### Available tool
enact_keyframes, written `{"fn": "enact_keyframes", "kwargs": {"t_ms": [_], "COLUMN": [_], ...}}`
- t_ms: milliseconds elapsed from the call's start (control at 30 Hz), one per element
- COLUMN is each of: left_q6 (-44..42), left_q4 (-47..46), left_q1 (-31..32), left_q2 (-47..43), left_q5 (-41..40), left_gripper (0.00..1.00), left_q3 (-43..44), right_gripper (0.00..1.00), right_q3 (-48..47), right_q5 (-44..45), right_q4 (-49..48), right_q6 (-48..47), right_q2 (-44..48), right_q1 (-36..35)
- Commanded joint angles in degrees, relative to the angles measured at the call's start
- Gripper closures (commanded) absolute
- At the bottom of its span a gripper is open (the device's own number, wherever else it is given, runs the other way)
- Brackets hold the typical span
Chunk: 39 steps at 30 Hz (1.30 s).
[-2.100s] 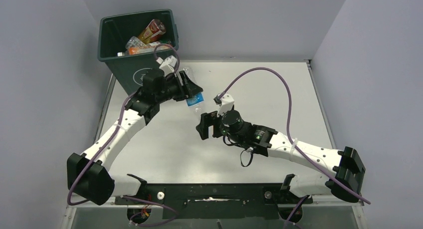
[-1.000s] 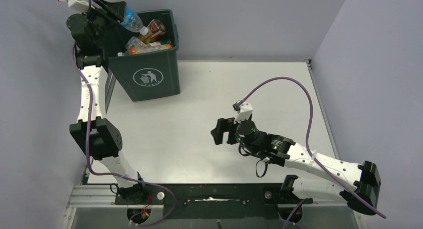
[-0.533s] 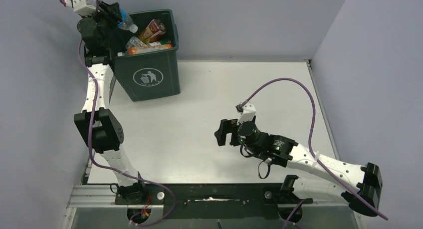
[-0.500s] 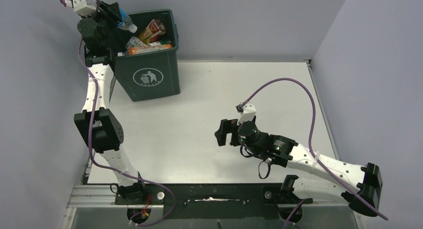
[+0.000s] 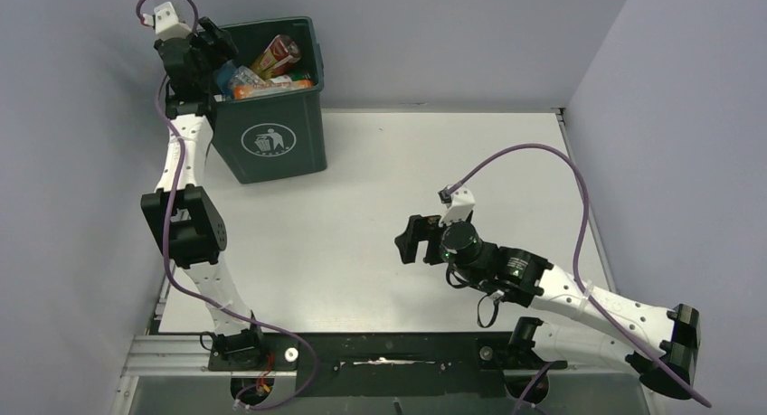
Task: Put the plastic bottles in the bin
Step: Place the plastic bottle in the trash bin.
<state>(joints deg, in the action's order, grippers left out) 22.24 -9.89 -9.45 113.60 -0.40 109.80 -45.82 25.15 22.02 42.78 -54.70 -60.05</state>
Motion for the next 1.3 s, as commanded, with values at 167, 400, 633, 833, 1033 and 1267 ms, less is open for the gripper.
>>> {"fn": "enact_keyframes", "kwargs": {"t_ms": [167,400,633,833,1033,1267], "left_q6": [-1.4,-1.4,1.6,2.9,0.3,-0.7], "left_q4": [4.3,9.5,9.1,9.8,10.7,11.9], "left_q1": [0.2,0.2,0.2,1.1,7.1,12.9], "left_q2": [-7.1,-15.9,-29.1,-37.9,-43.7,-43.5], "left_q5": [1.1,3.0,8.3,11.6,8.6,5.9], "left_gripper": [0.17,0.16,0.16,0.16,0.16,0.16], "left_q3": [2.6,-0.9,-14.8,-25.8,-35.8,-42.6], "right_gripper": [0.02,0.02,0.02,0.02,0.02,0.02], "right_q3": [3.1,3.3,3.2,2.9,8.0,13.5], "right_q5": [4.1,5.3,11.3,15.0,4.4,-8.1], "right_q4": [-0.6,0.2,3.5,3.9,-5.3,-14.6], "right_q6": [0.3,-0.4,-1.6,-4.6,-9.1,-11.0], "right_q2": [6.5,7.8,9.6,9.3,8.0,5.4], "right_q1": [0.3,0.4,0.9,4.7,20.8,41.9]}}
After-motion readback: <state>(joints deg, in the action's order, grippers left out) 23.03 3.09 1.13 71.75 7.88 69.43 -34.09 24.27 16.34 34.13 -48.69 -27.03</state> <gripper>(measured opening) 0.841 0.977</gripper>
